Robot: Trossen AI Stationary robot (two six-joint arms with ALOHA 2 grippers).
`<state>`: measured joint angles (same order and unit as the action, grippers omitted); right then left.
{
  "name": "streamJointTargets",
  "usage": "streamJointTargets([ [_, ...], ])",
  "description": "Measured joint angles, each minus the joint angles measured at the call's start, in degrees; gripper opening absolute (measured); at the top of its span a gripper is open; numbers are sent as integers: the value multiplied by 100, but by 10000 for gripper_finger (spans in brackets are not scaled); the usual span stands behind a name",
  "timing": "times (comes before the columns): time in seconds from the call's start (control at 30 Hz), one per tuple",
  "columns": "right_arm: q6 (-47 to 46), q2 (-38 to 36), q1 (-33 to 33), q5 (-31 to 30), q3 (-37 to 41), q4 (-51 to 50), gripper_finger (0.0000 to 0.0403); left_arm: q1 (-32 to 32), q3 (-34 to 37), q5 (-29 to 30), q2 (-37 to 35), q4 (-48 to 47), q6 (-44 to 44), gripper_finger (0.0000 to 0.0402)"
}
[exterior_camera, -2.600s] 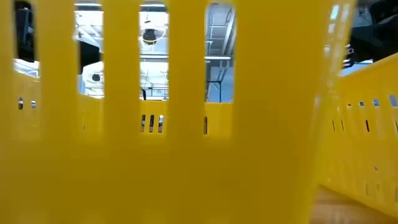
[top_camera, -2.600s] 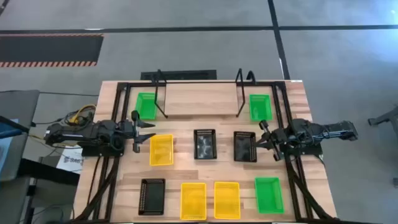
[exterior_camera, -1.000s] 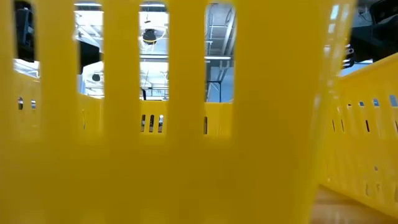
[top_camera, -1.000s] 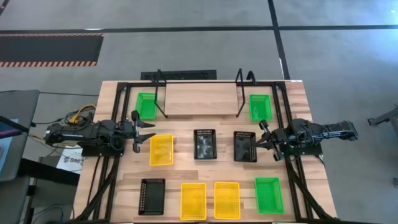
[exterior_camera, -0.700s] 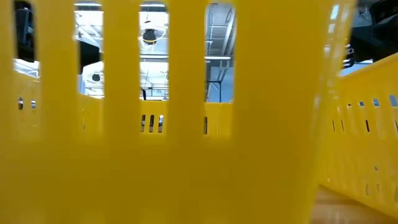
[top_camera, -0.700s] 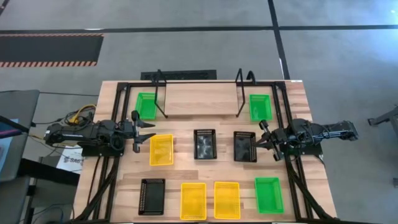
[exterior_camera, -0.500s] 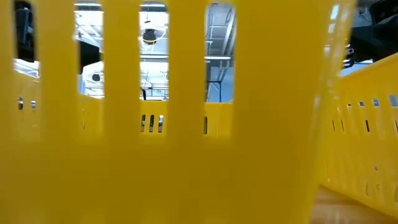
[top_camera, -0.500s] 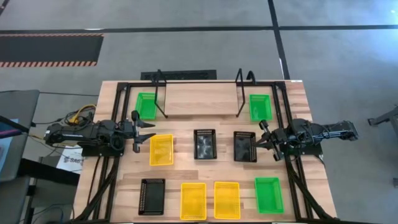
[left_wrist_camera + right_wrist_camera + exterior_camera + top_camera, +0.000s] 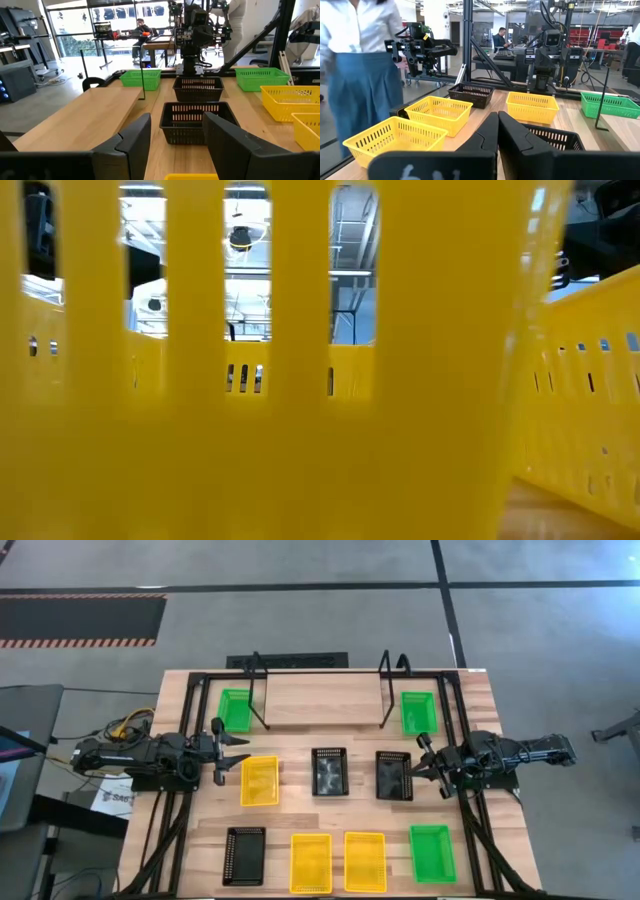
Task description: Stack baskets on shelf by color
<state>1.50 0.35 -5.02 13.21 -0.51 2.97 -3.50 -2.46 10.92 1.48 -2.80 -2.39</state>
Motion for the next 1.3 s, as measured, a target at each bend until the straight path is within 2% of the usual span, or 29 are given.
streamJointTargets([
  [0.6,-1,-1,0,-1,-1,0,27,0,0,0,1,16,150,169],
  [0.93,0,-1,2,-315,4,323,29,1,7,489,2,101,2884,169],
  [1.17,-2,-1,-24,-315,4,1727,28,0,3,1479,2,139,4118,169],
  [1.3,29,-1,-24,-315,4,2480,28,1,0,1794,2,143,4808,169],
])
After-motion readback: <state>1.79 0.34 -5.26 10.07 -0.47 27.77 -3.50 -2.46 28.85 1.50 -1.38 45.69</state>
